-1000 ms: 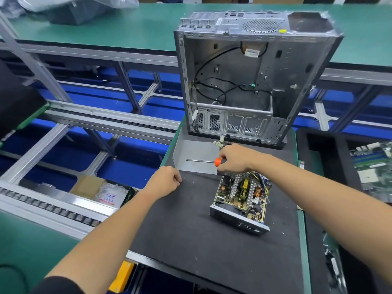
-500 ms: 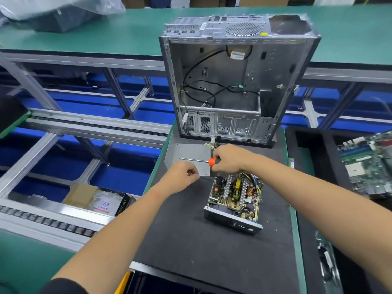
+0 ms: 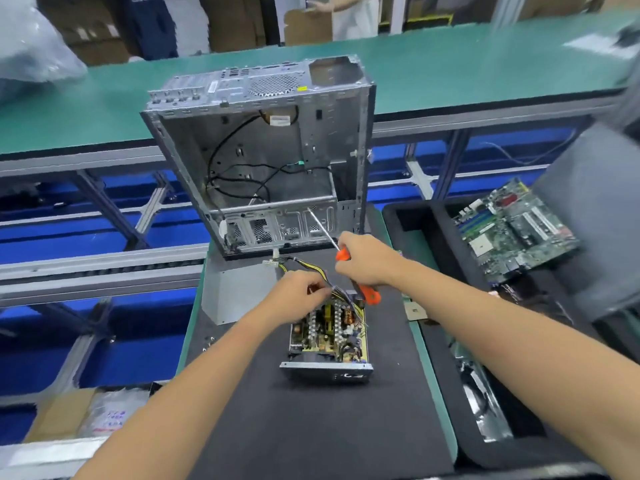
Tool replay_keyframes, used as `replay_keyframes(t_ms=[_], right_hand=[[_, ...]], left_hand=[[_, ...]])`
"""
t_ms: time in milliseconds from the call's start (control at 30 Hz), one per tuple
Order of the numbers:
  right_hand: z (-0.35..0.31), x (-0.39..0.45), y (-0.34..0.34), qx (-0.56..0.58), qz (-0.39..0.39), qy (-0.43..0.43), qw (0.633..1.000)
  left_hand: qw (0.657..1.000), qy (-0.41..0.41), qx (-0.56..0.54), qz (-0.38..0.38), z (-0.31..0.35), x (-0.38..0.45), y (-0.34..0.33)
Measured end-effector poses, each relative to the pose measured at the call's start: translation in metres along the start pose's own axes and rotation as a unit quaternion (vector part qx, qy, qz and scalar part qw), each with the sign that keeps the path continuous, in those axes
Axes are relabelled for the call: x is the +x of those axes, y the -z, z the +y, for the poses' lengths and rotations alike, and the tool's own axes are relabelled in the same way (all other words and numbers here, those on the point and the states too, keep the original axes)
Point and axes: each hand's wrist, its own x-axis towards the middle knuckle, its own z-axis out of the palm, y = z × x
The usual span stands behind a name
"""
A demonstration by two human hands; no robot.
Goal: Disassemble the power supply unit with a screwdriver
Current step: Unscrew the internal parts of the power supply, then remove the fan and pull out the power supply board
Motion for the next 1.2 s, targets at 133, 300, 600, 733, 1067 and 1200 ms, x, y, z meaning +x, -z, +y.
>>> replay_keyframes(t_ms=[133, 300, 600, 733, 1067, 1200], right_hand=[[0.028, -0.010, 0.001, 0.016, 0.011, -0.062, 0.998], [0.052, -0.008, -0.017, -0.006, -0.055, -0.143, 0.988], [0.057, 0.004, -0.065, -0.043, -0.191, -0.192, 0.962], [0.054, 0.006, -0.070, -0.045, -0.210, -0.194, 0.957], [0.051, 0.005, -0.061, -0.044, -0.246, -0.195, 0.949], [0.050, 0.003, -0.057, -0.058, -0.265, -0.198, 0.942]], left_hand=[[0.990, -0.071, 0.082, -0.095, 0.003, -0.004, -0.006], [0.983, -0.063, 0.075, -0.158, -0.002, -0.005, -0.007], [0.956, -0.051, 0.074, -0.280, 0.000, -0.013, -0.009], [0.949, -0.035, 0.069, -0.306, -0.001, -0.016, -0.012], [0.948, -0.049, 0.093, -0.299, 0.004, -0.013, -0.017], [0.953, -0.066, 0.101, -0.278, 0.003, -0.014, -0.017]])
